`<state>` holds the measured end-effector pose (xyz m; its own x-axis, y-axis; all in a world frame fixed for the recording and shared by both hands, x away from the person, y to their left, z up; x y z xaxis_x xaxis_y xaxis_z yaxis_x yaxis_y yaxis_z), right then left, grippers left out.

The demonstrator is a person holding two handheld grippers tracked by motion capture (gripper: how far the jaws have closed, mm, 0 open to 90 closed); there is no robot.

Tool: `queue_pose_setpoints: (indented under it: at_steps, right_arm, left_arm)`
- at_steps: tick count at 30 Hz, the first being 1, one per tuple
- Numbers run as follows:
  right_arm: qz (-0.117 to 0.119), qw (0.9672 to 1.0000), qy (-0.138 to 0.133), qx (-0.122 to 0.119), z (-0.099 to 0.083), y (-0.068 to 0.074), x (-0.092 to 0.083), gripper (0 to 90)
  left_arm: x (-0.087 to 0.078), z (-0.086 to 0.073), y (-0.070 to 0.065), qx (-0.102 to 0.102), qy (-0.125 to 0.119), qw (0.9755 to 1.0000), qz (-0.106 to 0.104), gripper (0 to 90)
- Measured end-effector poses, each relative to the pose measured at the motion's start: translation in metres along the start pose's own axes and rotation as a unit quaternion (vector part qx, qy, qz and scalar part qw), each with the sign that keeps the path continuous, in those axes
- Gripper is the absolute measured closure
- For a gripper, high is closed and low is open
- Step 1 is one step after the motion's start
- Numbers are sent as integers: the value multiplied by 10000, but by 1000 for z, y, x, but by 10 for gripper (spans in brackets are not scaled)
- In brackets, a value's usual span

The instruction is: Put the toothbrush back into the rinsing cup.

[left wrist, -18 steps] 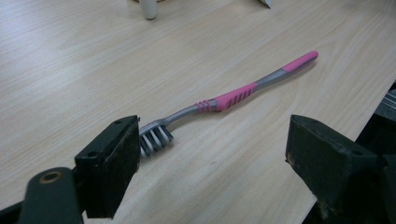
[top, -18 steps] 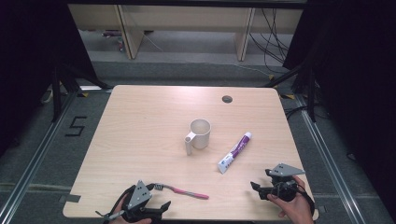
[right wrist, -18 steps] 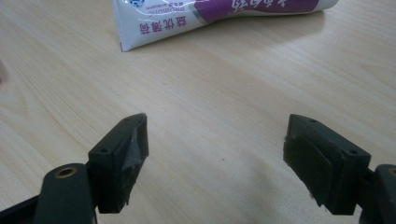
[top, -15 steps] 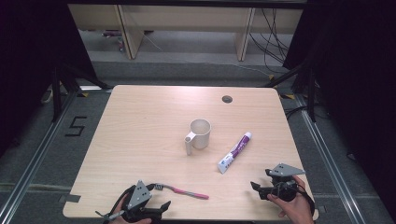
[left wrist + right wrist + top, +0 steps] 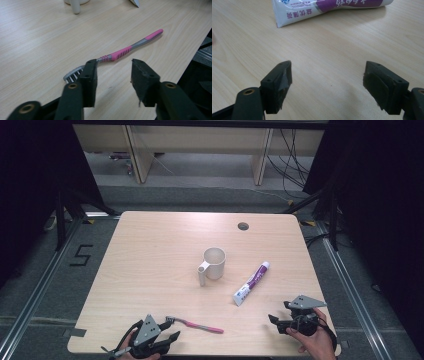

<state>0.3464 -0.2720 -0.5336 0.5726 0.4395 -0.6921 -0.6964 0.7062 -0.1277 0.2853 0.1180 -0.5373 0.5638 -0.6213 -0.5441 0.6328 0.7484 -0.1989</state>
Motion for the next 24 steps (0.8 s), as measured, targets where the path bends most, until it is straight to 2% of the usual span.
queue_pose_setpoints:
  at_steps: [2, 5, 6, 7, 8, 11, 14, 15, 17, 18, 22, 24]
  right_arm:
    - [7, 10000, -18, -18, 0, 0, 1, 244]
    - [51, 10000, -4, 29, 0, 1, 0, 246]
    - [56, 10000, -8, 30, 0, 1, 1, 246]
    - [16, 10000, -29, -12, 0, 0, 1, 246]
    - [72, 10000, -21, 25, 0, 1, 1, 246]
    - [17, 10000, -17, 0, 0, 1, 1, 248]
    - [37, 10000, -10, -2, 0, 0, 1, 248]
    - [33, 10000, -3, 8, 0, 1, 1, 249]
    - [31, 10000, 33, 52, -1, 1, 0, 249]
    - [95, 9999, 27, 74, -1, 1, 1, 249]
    - [77, 10000, 8, 32, 0, 0, 1, 249]
    - [30, 10000, 15, 54, -1, 1, 1, 249]
  left_arm:
    - [0, 1, -1, 14, -71, 10000, -60, 670]
    - [0, 1, -3, 53, -55, 9999, -85, 750]
    - [0, 2, -2, 186, 31, 9998, -46, 779]
    - [0, 2, -2, 186, 31, 9998, -46, 805]
    - [1, 4, -6, 94, -39, 9999, -124, 832]
    - [5, 8, -12, 157, -68, 9997, -185, 893]
    - [9, 10, -18, 239, 1, 9995, -206, 897]
    - [13, 11, -22, 246, -54, 9993, -283, 898]
    - [18, 12, -26, 339, 10, 9989, -319, 898]
    - [21, 12, -29, 279, 41, 9989, -370, 898]
    - [31, 15, -37, 324, 107, 9982, -484, 898]
    - [42, 21, -46, 347, 171, 9977, -550, 898]
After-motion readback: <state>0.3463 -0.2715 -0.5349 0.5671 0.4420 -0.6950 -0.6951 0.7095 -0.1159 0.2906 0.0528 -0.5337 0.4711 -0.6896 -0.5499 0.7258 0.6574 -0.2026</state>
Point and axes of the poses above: each handheld gripper's, and its own axes: x roughly forward along the jaws, z roughly out of its top, y roughly to its left, the point moved 6 cm from there along x, roughly forward along the jaws, and after that the axes turned 11 degrees about -x, right-handed, at the moved point
